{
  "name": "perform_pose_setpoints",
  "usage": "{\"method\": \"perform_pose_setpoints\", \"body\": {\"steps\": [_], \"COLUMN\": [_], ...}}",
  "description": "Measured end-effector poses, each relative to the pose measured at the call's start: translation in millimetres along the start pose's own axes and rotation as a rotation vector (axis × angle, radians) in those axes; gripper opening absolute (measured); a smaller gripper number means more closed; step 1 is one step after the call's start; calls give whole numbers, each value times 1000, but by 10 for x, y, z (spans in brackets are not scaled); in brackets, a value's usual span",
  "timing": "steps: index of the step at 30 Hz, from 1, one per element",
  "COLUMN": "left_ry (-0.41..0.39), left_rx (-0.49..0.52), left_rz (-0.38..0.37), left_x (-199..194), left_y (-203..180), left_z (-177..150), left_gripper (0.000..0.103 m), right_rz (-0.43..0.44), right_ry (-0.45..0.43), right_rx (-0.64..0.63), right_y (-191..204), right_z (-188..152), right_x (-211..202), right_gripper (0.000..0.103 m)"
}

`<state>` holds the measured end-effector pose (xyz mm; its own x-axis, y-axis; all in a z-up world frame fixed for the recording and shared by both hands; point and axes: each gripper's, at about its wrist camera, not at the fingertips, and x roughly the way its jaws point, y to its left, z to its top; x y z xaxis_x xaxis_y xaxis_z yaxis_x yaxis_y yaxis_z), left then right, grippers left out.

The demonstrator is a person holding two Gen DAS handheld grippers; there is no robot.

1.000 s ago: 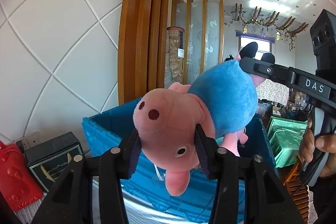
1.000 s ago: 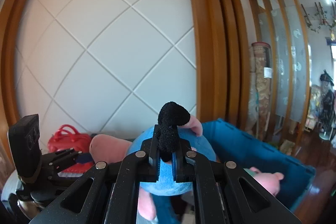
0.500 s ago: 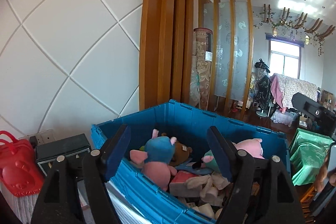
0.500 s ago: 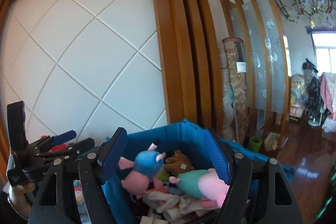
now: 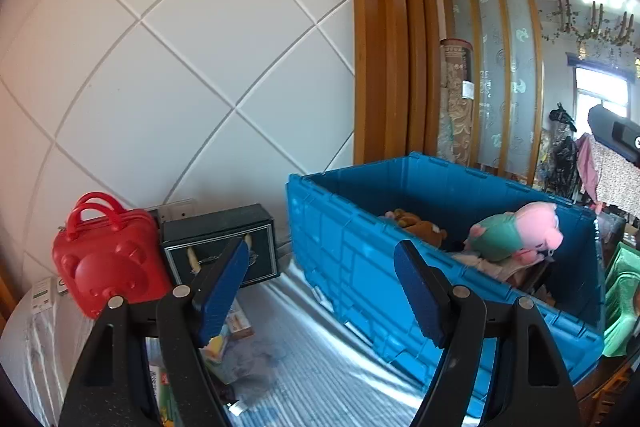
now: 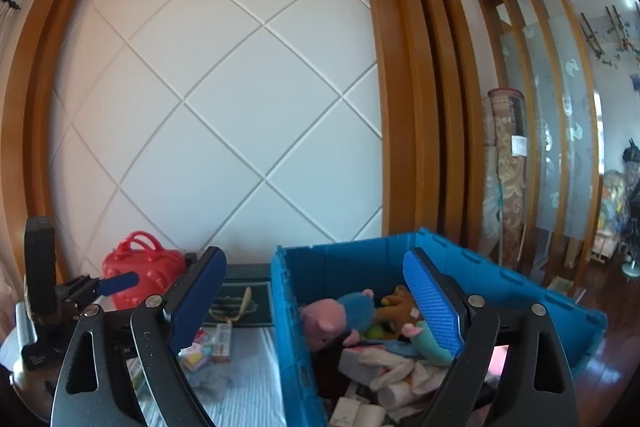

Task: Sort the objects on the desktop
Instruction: 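Move both tools back over the remaining items on the bed, then move the left tool to the white paper roll while the right tool nears the pink tissue pack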

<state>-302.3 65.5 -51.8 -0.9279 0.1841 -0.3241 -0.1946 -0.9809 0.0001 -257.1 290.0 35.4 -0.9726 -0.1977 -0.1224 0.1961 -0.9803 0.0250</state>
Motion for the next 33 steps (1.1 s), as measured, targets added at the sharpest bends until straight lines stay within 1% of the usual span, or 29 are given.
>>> {"method": "perform_pose_setpoints", "body": {"steps": [5,9,13,15,18,20,24,26,28,31,33], "left_ry": [77,140,179,196,208,231,268,282,296,317,329], "left_rx": [-16,-26,-19,-20,8,8,-16,-26,-28,-36,-75], "left_rz": [112,203,291,308,360,401,452,510,547,597,619], "left_x": [-155,-327,-481,-554,-622,-628,-616,-608,-611,-635,-705], "left_y": [451,857,1246,1424,1640,1762,1977,2058,2125,2267,2399], "left_z": [-343,-577,-770,-858,-997,-1077,-1211,-1274,-1364,-1548,-1688], "left_gripper": [75,75,75,75,75,75,75,75,75,75,75], "right_rz": [35,81,115,129,153,176,227,255,286,317,331], "right_ry": [49,118,167,193,233,267,339,363,385,414,443], "right_rx": [-15,-4,4,11,17,20,9,-5,-15,-7,-19], "right_y": [383,753,1132,1315,1574,1726,1945,2027,2075,2108,2168], "right_z": [-164,-368,-516,-601,-776,-914,-1121,-1188,-1232,-1343,-1438], "right_x": [59,173,261,309,387,448,587,674,771,891,961], "right_gripper": [93,93,93,94,94,94,94,94,94,94,94]}}
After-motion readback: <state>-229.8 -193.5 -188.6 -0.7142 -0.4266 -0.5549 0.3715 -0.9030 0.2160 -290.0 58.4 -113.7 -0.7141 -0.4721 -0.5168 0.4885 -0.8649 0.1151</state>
